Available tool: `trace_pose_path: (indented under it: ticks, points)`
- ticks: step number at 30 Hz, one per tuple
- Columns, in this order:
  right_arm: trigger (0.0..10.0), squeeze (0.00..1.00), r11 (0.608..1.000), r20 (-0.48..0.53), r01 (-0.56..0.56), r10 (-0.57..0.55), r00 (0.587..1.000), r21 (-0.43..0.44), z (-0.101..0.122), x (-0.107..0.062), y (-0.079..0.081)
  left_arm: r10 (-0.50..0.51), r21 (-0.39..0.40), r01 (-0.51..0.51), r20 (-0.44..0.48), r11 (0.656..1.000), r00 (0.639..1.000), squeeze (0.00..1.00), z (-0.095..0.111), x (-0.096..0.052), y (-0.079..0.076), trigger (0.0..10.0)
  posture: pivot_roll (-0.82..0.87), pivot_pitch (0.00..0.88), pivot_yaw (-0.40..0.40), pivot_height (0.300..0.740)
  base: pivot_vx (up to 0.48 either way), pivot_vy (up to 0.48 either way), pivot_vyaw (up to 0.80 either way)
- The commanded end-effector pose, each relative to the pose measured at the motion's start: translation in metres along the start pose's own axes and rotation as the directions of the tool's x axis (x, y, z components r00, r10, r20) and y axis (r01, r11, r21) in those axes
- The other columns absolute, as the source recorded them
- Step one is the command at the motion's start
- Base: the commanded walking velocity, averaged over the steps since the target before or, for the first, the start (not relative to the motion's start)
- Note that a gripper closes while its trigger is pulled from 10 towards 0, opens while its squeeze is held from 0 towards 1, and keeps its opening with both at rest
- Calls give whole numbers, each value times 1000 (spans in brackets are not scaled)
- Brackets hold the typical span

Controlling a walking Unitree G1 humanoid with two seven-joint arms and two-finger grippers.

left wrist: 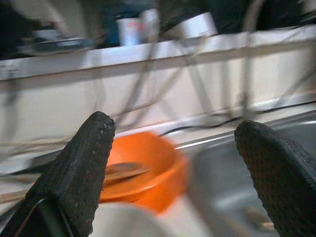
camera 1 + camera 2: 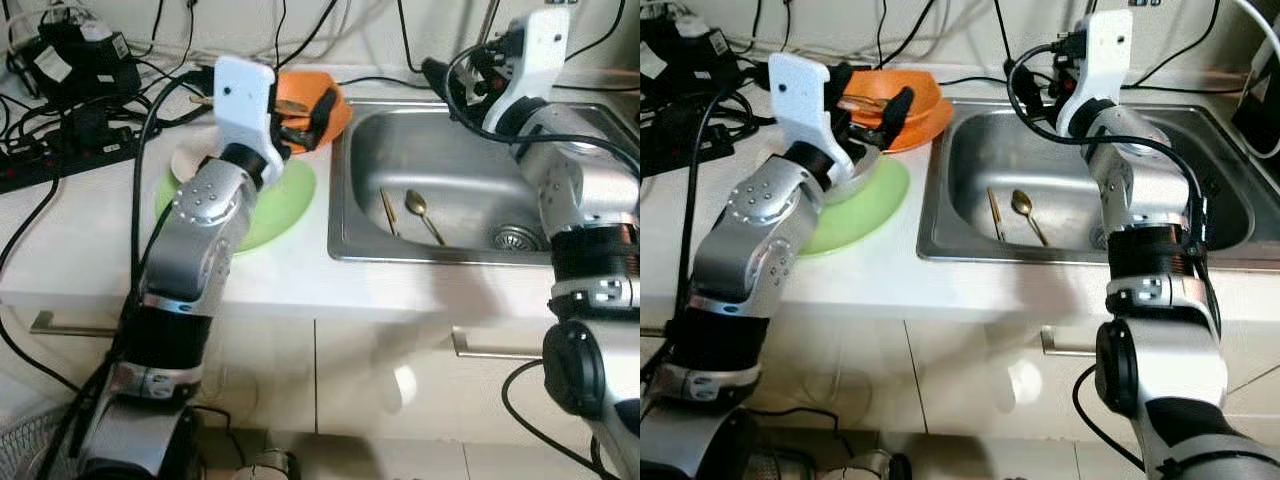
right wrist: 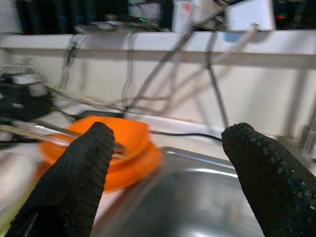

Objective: Kitchen organization

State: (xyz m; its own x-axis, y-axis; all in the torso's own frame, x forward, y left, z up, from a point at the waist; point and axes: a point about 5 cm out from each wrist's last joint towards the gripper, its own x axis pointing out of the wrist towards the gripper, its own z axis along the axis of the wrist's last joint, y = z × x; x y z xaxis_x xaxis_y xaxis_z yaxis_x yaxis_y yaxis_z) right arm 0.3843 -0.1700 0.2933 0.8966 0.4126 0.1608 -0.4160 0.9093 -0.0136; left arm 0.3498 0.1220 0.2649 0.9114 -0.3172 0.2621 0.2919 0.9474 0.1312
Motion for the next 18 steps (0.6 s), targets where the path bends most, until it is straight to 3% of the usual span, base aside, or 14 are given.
trace_pose_path:
  ticks: [1, 5, 7, 18]
  points:
    - [10000, 0, 999, -13, -45, 45, 999, 12, 3, -3, 8, 48, 28, -49, 18, 998, 999, 0, 7, 2, 10, 10000, 71, 33, 54, 740, 0, 0, 0]
    - [10000, 0, 997, -42, -79, 79, 996, 17, 2, -9, 12, 122, 72, -120, -17, 990, 992, 0, 2, 1, 22, 10000, 69, 34, 57, 740, 0, 0, 0]
    - [10000, 0, 988, -111, -153, 154, 982, 14, 0, -16, 20, 215, 83, -209, -69, 974, 974, 0, -7, -1, 37, 10000, 67, 42, 59, 740, 0, 0, 0]
    - [10000, 0, 978, -213, -208, 204, 956, 2, -1, -23, 22, 323, 101, -309, -178, 946, 930, 0, -22, -6, 63, 10000, 65, 38, 72, 740, 0, 0, 0]
